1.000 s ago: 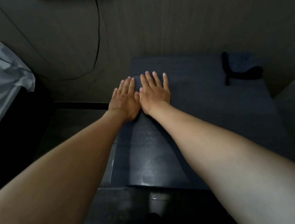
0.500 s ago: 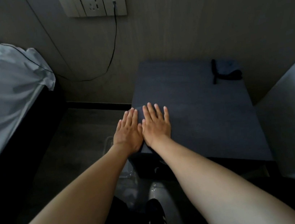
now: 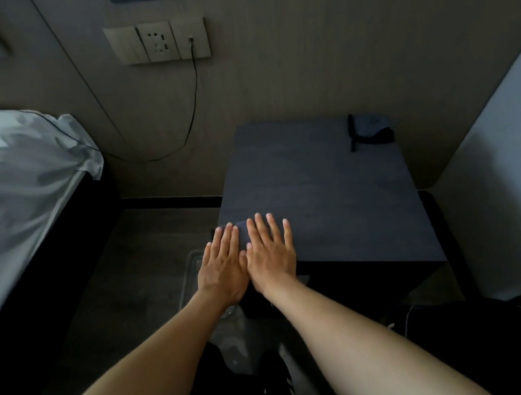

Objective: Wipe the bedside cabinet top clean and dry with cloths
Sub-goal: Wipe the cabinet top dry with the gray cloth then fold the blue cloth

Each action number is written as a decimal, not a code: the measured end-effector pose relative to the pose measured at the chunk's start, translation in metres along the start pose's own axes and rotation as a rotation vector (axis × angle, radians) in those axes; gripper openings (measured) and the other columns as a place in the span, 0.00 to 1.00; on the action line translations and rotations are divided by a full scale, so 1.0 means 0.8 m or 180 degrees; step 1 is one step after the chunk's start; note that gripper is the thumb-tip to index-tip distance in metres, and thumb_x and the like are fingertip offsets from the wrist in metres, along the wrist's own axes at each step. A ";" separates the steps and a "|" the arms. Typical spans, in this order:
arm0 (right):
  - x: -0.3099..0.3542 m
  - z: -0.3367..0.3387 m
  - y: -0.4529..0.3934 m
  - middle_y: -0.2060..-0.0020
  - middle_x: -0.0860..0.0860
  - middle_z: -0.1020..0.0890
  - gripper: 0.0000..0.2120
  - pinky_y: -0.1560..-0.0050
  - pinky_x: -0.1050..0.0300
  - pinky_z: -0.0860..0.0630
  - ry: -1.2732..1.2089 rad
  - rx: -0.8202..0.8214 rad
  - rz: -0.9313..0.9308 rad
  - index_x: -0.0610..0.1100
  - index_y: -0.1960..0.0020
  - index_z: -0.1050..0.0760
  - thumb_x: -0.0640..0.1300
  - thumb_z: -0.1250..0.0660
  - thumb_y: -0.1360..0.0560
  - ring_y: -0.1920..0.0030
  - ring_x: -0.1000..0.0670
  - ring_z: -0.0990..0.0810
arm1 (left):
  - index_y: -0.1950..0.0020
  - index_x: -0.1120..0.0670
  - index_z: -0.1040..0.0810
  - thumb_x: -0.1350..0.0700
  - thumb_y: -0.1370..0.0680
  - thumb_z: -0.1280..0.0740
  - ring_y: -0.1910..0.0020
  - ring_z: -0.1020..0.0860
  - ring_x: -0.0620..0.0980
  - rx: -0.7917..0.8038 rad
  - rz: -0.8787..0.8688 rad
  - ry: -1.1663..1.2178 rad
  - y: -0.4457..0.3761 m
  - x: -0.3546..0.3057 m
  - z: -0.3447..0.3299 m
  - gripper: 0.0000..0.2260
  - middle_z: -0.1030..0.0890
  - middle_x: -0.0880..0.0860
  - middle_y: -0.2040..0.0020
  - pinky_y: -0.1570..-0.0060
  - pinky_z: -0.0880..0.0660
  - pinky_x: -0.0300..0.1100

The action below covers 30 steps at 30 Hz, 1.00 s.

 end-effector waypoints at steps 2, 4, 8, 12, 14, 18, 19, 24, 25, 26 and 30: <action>-0.016 0.001 0.005 0.19 0.49 0.58 0.27 0.24 0.42 0.66 -0.0002 -0.0026 -0.0063 0.47 0.19 0.60 0.53 0.59 0.15 0.21 0.47 0.63 | 0.20 0.55 0.63 0.48 0.15 0.59 0.23 0.66 0.49 0.0010 -0.0075 -0.0023 0.000 -0.016 -0.001 0.26 0.64 0.52 0.20 0.24 0.61 0.47; -0.038 0.003 0.011 0.20 0.49 0.58 0.27 0.23 0.42 0.66 0.0004 -0.0058 -0.0125 0.47 0.19 0.60 0.53 0.59 0.15 0.21 0.47 0.64 | 0.20 0.55 0.63 0.48 0.15 0.59 0.23 0.66 0.50 0.0029 -0.0166 -0.0035 -0.002 -0.039 -0.002 0.26 0.65 0.52 0.21 0.23 0.61 0.48; -0.103 0.009 0.021 0.20 0.49 0.58 0.27 0.24 0.42 0.68 0.0049 -0.0124 -0.0316 0.46 0.19 0.60 0.53 0.59 0.15 0.21 0.47 0.64 | 0.21 0.55 0.64 0.48 0.16 0.59 0.23 0.66 0.50 0.0083 -0.0423 -0.0091 -0.014 -0.102 -0.007 0.26 0.66 0.52 0.21 0.23 0.60 0.49; -0.175 0.018 0.034 0.19 0.49 0.57 0.27 0.24 0.42 0.68 0.0131 -0.0145 -0.0534 0.46 0.19 0.59 0.53 0.59 0.15 0.21 0.47 0.64 | 0.21 0.55 0.64 0.47 0.16 0.60 0.23 0.66 0.50 0.0127 -0.0630 -0.0064 -0.025 -0.176 -0.014 0.27 0.66 0.52 0.21 0.23 0.60 0.49; -0.210 0.022 0.043 0.19 0.49 0.57 0.27 0.24 0.42 0.67 0.0166 -0.0141 -0.0646 0.46 0.19 0.59 0.53 0.59 0.15 0.21 0.47 0.63 | 0.21 0.55 0.65 0.47 0.16 0.60 0.23 0.67 0.50 0.0114 -0.0720 -0.0109 -0.029 -0.212 -0.018 0.27 0.66 0.51 0.21 0.23 0.60 0.49; -0.272 0.029 0.064 0.19 0.49 0.58 0.28 0.24 0.42 0.67 0.0190 -0.0102 -0.0885 0.46 0.19 0.60 0.54 0.59 0.16 0.21 0.47 0.64 | 0.21 0.55 0.65 0.47 0.16 0.60 0.23 0.67 0.50 0.0136 -0.0920 -0.0150 -0.031 -0.278 -0.026 0.27 0.66 0.52 0.21 0.23 0.60 0.50; -0.286 0.031 0.068 0.19 0.49 0.58 0.28 0.24 0.42 0.67 0.0199 -0.0101 -0.0938 0.46 0.19 0.60 0.54 0.59 0.16 0.21 0.47 0.64 | 0.21 0.55 0.65 0.47 0.16 0.60 0.23 0.67 0.50 0.0139 -0.0969 -0.0148 -0.031 -0.293 -0.027 0.27 0.66 0.52 0.21 0.23 0.60 0.50; -0.336 0.033 0.085 0.20 0.49 0.59 0.28 0.24 0.42 0.66 0.0180 -0.0076 -0.1161 0.47 0.19 0.61 0.55 0.60 0.16 0.21 0.47 0.64 | 0.21 0.55 0.65 0.46 0.16 0.60 0.23 0.67 0.50 0.0136 -0.1166 -0.0195 -0.034 -0.345 -0.036 0.27 0.66 0.52 0.21 0.23 0.60 0.50; -0.343 0.033 0.086 0.20 0.49 0.59 0.28 0.24 0.42 0.65 0.0175 -0.0079 -0.1188 0.47 0.19 0.61 0.55 0.60 0.16 0.21 0.47 0.64 | 0.21 0.55 0.65 0.46 0.16 0.60 0.23 0.67 0.50 0.0143 -0.1190 -0.0196 -0.036 -0.351 -0.038 0.27 0.66 0.52 0.21 0.23 0.60 0.50; -0.349 0.033 0.086 0.19 0.49 0.58 0.28 0.23 0.42 0.64 0.0172 -0.0088 -0.1206 0.47 0.19 0.61 0.54 0.60 0.16 0.21 0.47 0.63 | 0.21 0.55 0.65 0.46 0.16 0.60 0.23 0.67 0.50 0.0151 -0.1210 -0.0199 -0.038 -0.357 -0.039 0.27 0.66 0.52 0.21 0.23 0.60 0.50; -0.365 0.033 0.079 0.20 0.49 0.59 0.28 0.22 0.41 0.61 0.0065 -0.0049 -0.1218 0.48 0.19 0.62 0.54 0.59 0.16 0.21 0.47 0.63 | 0.21 0.55 0.64 0.46 0.16 0.60 0.23 0.66 0.50 0.0189 -0.1272 -0.0157 -0.049 -0.370 -0.039 0.27 0.65 0.52 0.21 0.23 0.60 0.50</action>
Point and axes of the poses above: each hand's wrist, its own y-axis away from the middle knuckle, its own z-axis out of the back of the hand, x = y × z, the point moved 5 cm from there along -y, towards the middle knuckle
